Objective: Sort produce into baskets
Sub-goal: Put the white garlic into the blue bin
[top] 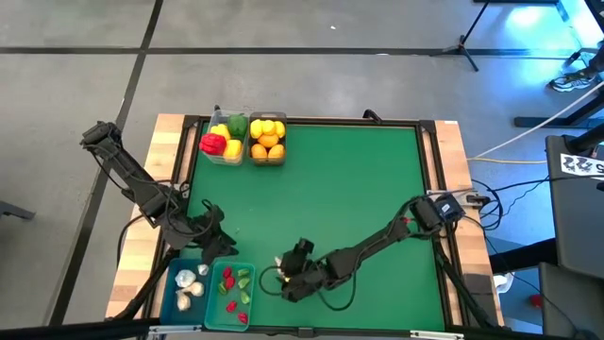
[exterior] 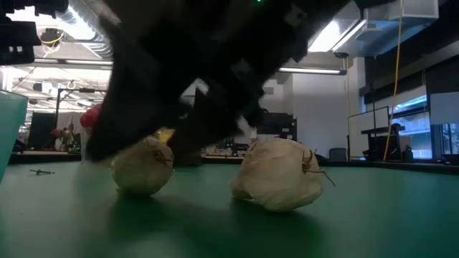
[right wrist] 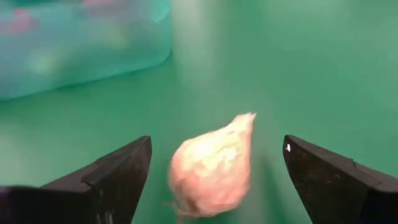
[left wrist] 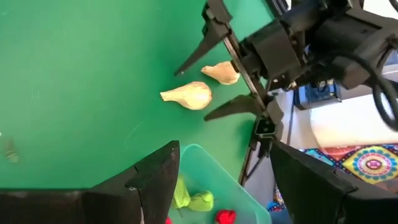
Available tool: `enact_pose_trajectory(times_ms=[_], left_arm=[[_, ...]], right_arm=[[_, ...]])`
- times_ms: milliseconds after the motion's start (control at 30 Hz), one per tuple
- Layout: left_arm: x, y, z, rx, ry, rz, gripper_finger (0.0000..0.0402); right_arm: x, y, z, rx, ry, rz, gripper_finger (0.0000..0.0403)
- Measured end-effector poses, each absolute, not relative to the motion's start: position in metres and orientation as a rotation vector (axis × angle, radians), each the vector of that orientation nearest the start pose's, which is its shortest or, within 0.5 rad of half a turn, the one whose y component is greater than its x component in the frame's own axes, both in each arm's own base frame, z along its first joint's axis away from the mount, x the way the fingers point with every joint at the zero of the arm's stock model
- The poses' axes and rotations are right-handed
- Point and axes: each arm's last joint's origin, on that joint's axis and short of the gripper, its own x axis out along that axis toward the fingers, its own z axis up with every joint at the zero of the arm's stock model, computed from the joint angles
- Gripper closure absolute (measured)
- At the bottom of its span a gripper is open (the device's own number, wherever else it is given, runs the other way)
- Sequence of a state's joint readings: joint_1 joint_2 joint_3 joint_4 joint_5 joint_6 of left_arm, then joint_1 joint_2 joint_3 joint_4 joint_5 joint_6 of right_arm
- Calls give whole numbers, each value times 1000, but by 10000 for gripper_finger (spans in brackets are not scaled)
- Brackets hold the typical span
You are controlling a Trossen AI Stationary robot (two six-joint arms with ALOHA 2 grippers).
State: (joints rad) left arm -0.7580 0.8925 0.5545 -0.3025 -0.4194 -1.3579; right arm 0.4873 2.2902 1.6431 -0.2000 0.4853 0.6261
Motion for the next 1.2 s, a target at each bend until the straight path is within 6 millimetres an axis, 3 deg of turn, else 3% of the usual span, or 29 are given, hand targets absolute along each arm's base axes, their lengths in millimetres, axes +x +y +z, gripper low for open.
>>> enact_pose_trajectory(times_ms=[300, 633, 933, 1200], left_arm=[[140, -114, 228, -937, 612, 121, 156], [140, -114, 228, -937, 593, 133, 156], [140, -113, 228, -938, 571, 149, 156], [143, -112, 233, -951, 461, 196, 156]], right_arm=[[434, 214, 129, 232, 751, -258, 57], [436, 215, 115, 247, 785, -224, 154], [437, 214, 114, 245, 785, -228, 239], [436, 211, 125, 226, 792, -200, 265]])
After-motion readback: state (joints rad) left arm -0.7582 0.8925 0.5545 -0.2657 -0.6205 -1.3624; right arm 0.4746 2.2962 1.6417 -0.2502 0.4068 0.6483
